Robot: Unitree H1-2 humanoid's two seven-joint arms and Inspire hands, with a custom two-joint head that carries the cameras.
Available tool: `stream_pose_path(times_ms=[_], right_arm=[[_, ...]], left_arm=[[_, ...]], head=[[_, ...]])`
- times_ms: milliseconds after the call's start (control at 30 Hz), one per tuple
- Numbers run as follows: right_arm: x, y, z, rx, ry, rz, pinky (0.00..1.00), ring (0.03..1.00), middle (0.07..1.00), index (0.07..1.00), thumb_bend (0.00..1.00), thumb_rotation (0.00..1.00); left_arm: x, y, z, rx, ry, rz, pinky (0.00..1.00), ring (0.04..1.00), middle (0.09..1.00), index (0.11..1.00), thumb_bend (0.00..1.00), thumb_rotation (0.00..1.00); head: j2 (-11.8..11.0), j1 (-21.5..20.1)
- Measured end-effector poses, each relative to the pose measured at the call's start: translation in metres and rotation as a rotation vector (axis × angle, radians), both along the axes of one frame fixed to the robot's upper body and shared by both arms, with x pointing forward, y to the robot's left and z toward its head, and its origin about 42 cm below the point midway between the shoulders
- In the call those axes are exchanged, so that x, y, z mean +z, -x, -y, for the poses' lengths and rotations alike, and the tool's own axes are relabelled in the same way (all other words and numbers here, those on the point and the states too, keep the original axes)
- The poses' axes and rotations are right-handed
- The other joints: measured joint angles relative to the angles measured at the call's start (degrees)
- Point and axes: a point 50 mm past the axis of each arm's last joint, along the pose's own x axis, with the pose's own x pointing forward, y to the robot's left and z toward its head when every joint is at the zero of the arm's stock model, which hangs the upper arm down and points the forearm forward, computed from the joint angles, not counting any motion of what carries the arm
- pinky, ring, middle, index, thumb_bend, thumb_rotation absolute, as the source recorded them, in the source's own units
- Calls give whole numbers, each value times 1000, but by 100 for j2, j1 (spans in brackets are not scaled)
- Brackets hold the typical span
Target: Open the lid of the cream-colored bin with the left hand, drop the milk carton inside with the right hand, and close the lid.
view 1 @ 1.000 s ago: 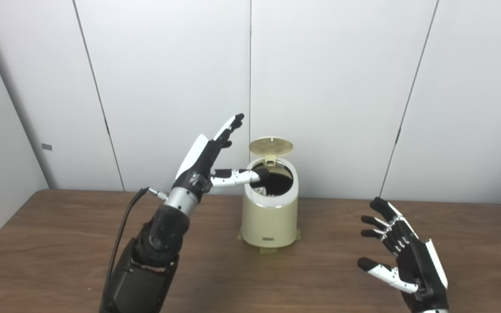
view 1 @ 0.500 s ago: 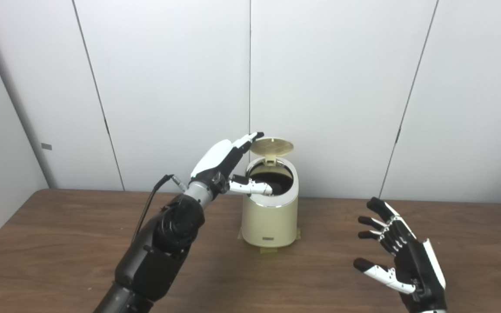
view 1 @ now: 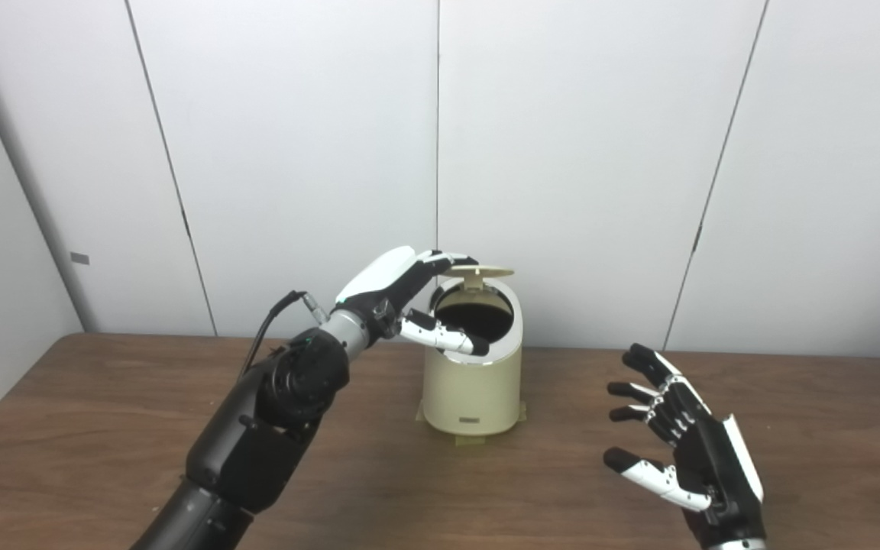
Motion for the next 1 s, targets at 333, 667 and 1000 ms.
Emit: stream_pose_path(times_ms=[333, 667, 1000], right_arm=[[2, 1, -4, -2, 11, -7, 580, 740, 861, 848, 775, 421], [4, 1, -6, 7, 7, -10, 578, 740, 861, 846, 785, 414], [4, 1, -8, 14, -47, -14, 577, 758, 879, 870, 811, 406]], left_arm=[[5, 10, -5, -31, -106, 71, 1000, 1000, 896, 874, 936, 403], [7, 17, -5, -54, -143, 90, 1000, 1000, 890, 869, 965, 428], [-3, 26, -1, -90, -168, 102, 1000, 1000, 900, 869, 923, 417]], head=[[53, -35], [105, -62], [132, -88]])
